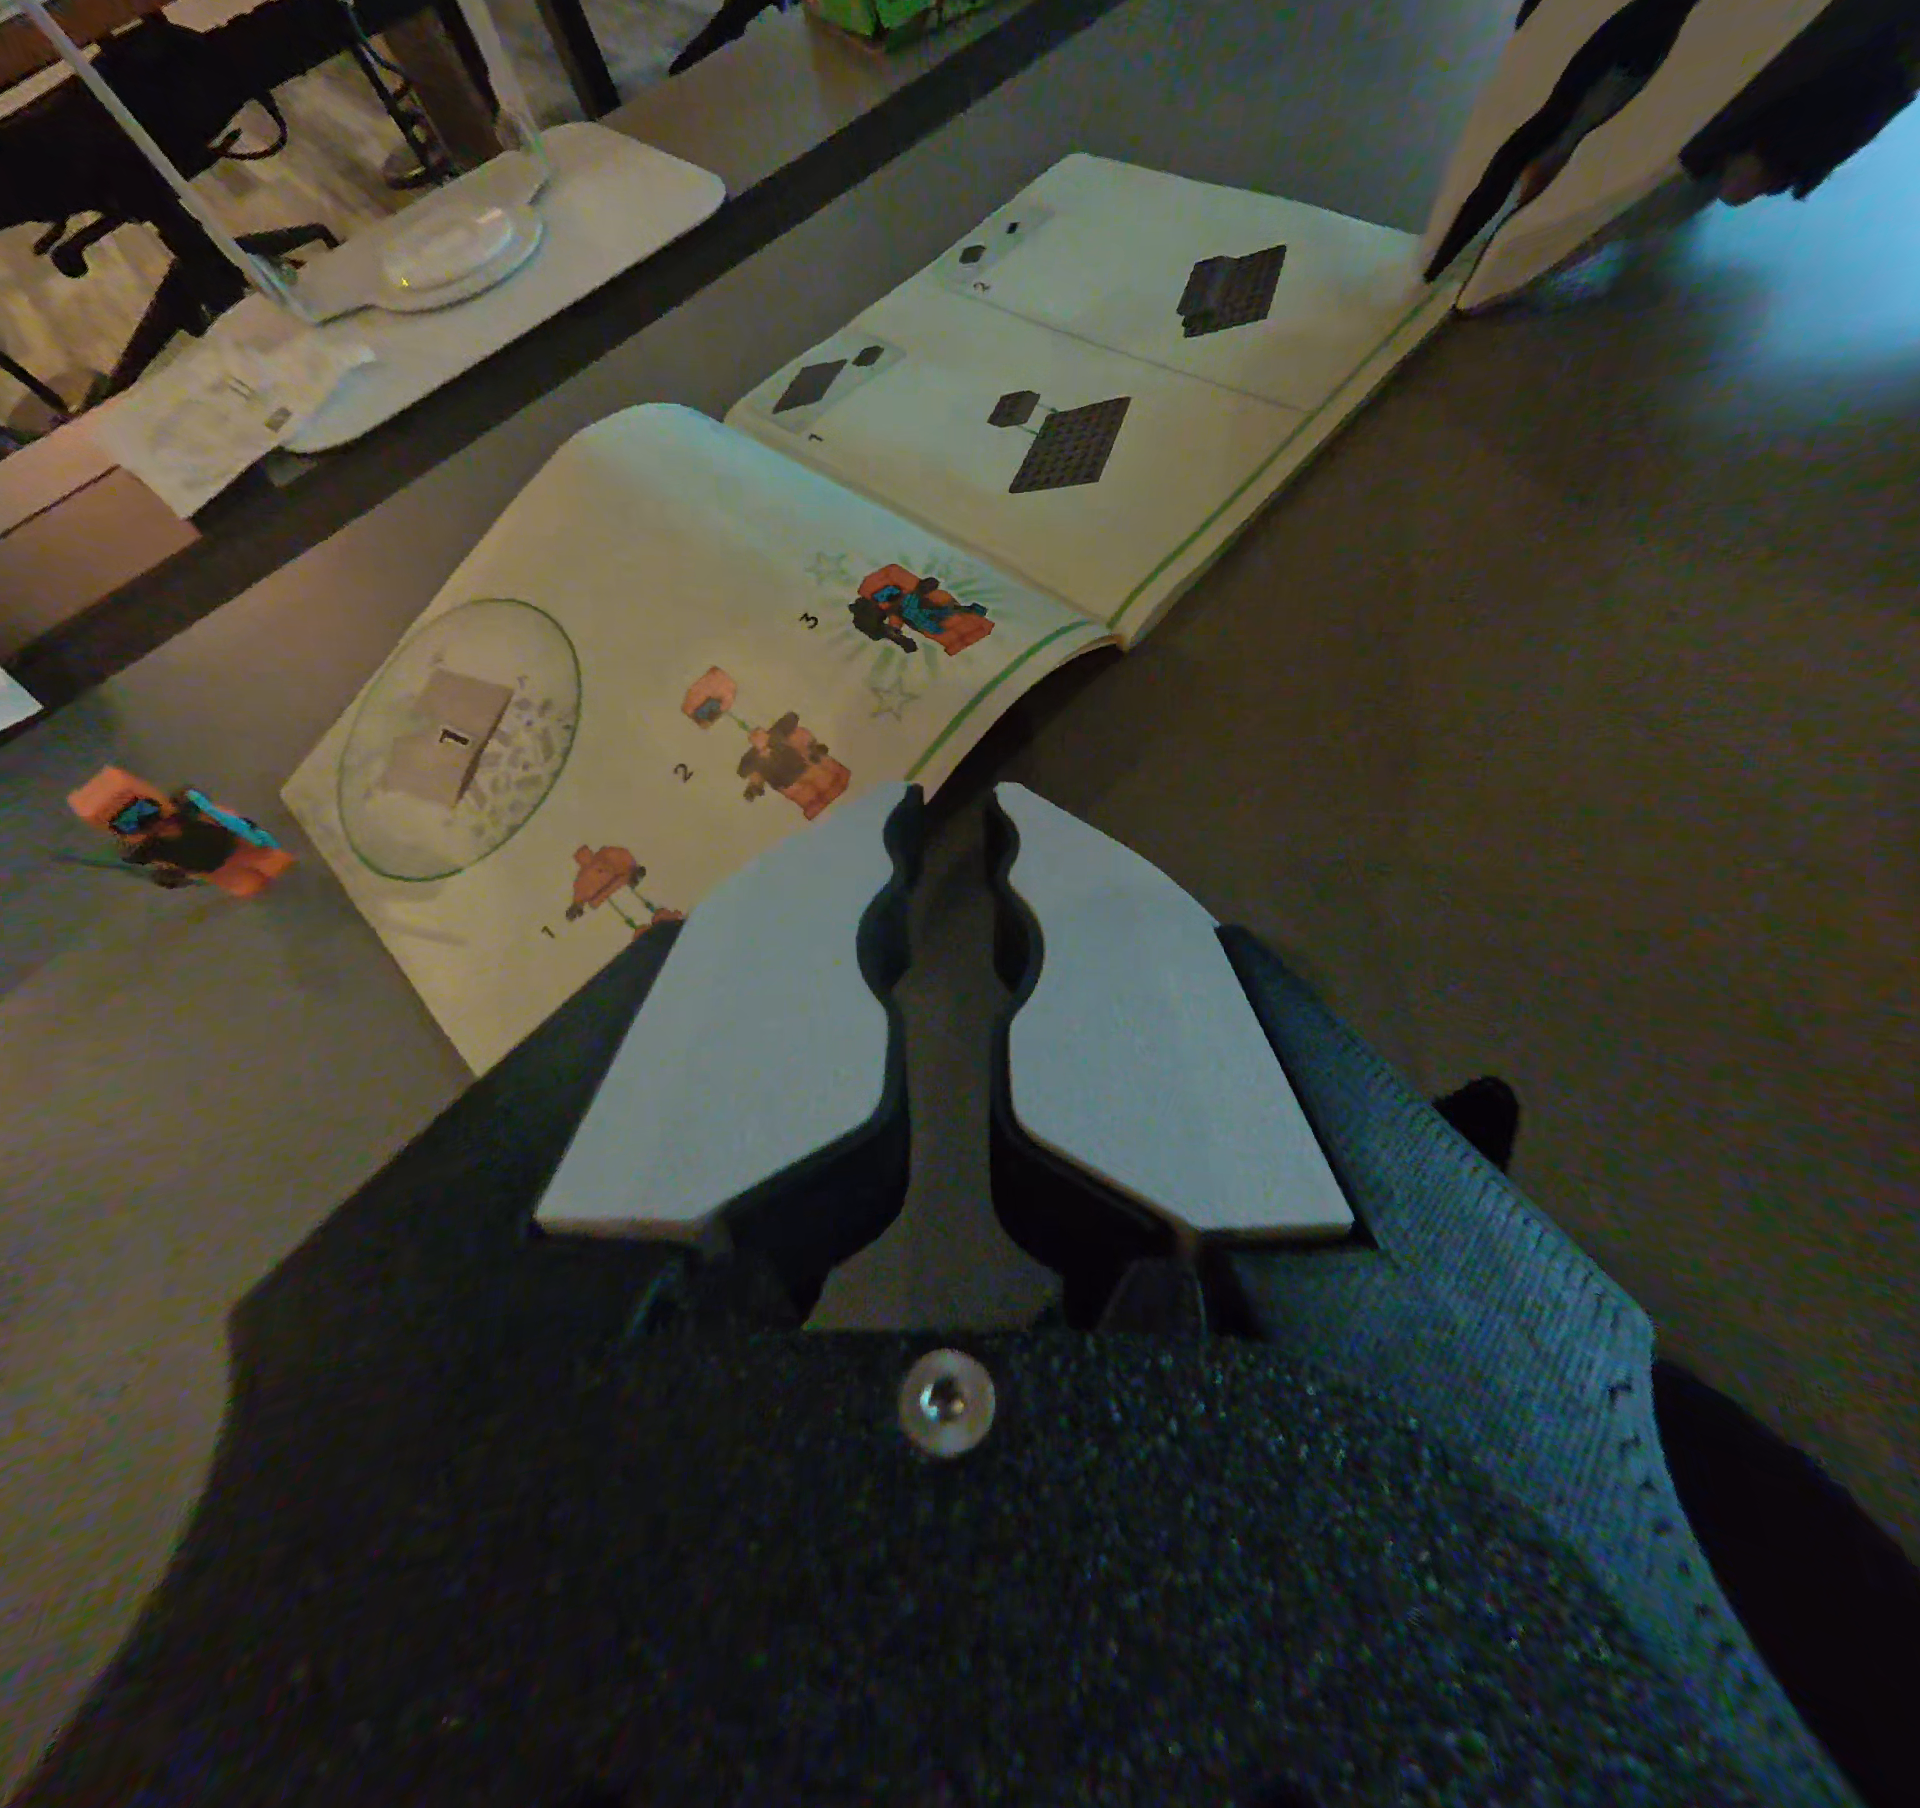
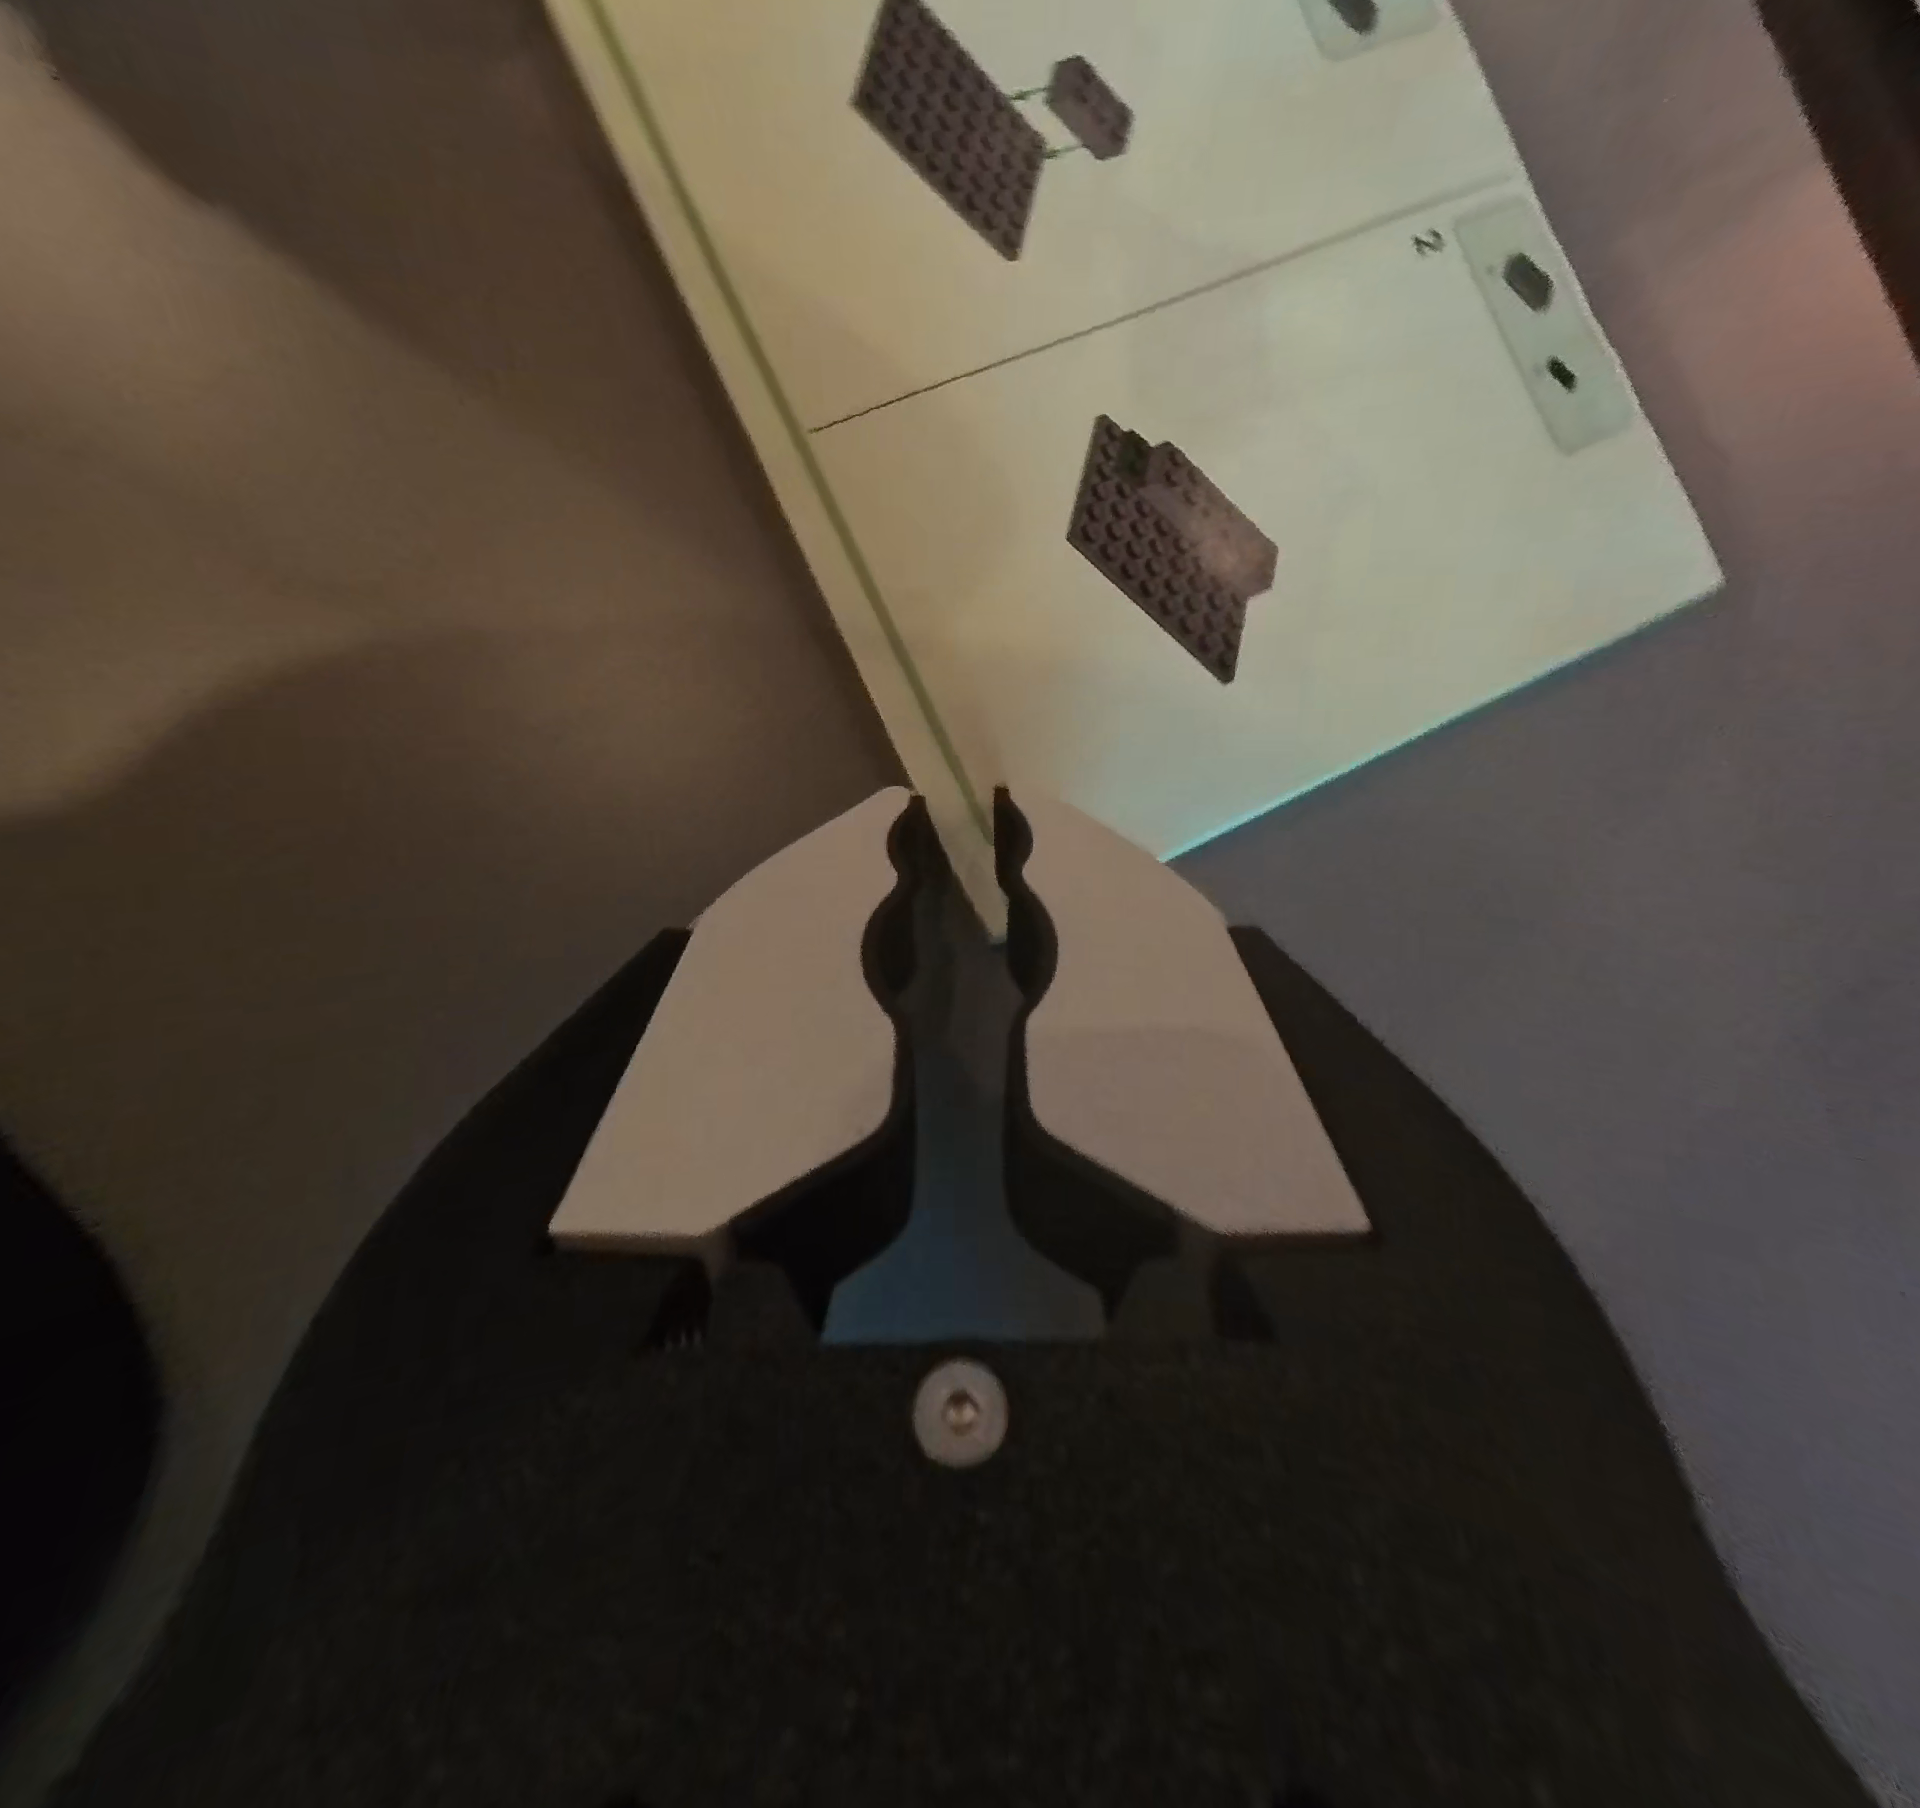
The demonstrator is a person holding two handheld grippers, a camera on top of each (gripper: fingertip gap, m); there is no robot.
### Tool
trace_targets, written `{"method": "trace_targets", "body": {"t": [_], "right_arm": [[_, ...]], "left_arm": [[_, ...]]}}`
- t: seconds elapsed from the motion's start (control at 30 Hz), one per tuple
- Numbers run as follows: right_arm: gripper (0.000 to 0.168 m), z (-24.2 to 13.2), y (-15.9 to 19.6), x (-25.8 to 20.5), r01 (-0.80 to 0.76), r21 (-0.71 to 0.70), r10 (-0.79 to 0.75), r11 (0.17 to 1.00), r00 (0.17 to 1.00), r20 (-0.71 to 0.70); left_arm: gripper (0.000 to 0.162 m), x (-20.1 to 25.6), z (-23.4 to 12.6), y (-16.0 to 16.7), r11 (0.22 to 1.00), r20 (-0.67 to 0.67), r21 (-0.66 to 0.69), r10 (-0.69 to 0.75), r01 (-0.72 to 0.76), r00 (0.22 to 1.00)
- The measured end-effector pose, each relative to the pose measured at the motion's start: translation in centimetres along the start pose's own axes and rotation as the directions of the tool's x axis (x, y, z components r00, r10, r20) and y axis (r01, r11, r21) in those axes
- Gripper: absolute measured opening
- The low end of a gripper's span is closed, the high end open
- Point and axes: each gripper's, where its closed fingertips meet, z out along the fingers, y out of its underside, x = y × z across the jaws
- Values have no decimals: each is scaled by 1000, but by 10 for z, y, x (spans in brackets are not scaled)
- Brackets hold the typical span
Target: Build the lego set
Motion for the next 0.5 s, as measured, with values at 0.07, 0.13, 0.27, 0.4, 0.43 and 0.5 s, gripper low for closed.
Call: {"method": "trace_targets", "body": {"t": [0.07,0.13,0.27,0.4,0.43,0.5], "right_arm": [[12,1,0,3,-40,2,40,999,999,-28],[11,1,-1,6,-88,0,87,996,995,-51],[10,1,0,7,-186,7,186,983,979,-80],[9,0,0,6,-237,23,238,971,964,-115],[9,0,1,6,-243,23,244,970,962,-123],[9,-1,1,4,-250,17,250,968,959,-133]], "left_arm": [[10,-1,2,-3,1000,-2,6,-4,4,1000],[10,-1,4,-5,1000,-6,9,-5,5,1000],[10,0,7,-2,1000,-16,-4,4,-4,1000],[9,2,10,2,1000,-26,-26,15,-16,1000],[10,2,12,3,999,-30,-38,17,-18,999],[9,-1,14,5,998,-22,-55,21,-22,1000]]}}
